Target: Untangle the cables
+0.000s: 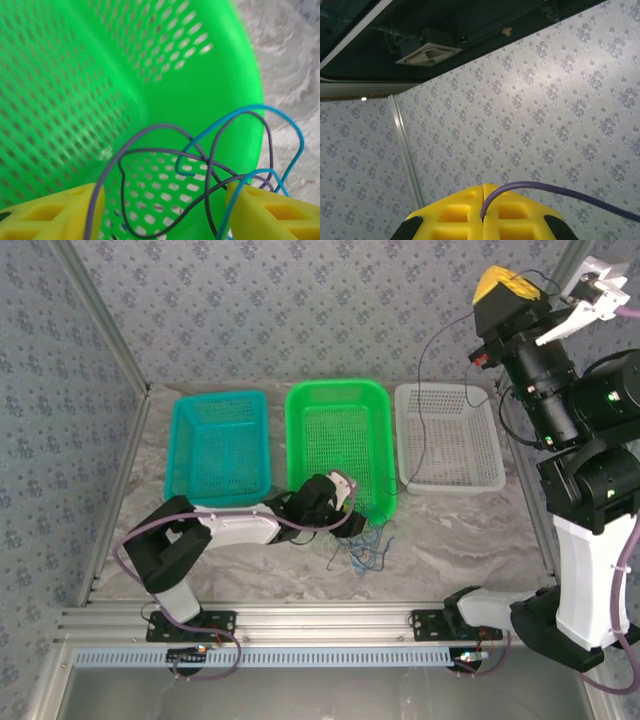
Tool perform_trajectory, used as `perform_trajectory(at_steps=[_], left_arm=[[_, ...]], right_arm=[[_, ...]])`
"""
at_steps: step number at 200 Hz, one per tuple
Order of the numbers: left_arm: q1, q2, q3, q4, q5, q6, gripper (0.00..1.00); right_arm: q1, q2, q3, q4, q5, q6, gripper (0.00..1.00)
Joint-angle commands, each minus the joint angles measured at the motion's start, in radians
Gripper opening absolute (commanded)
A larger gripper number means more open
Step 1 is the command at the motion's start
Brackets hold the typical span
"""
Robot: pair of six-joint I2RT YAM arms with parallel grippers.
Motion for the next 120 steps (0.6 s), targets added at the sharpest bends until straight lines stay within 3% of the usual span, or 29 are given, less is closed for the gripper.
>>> perform_trajectory(at_steps=[1, 59, 120], left_arm=[[-0.006, -0.033, 0.033, -0.062, -0.009, 0.038, 0.65], [-0.007, -0.089, 0.061, -0.140, -0.079, 0.071, 0.67], [-0.025, -0.316, -0.019, -0.292, -0.177, -0.020, 0.71]], right_arm=[[-0.015, -0.012, -0.010, -0.044, -0.016, 0.007, 0.02], [-0.092, -0.080, -0.180, -0.066, -0.020, 0.005, 0.01], [-0.167, -0.109, -0.246, -0.058, -0.035, -0.008, 0.01]])
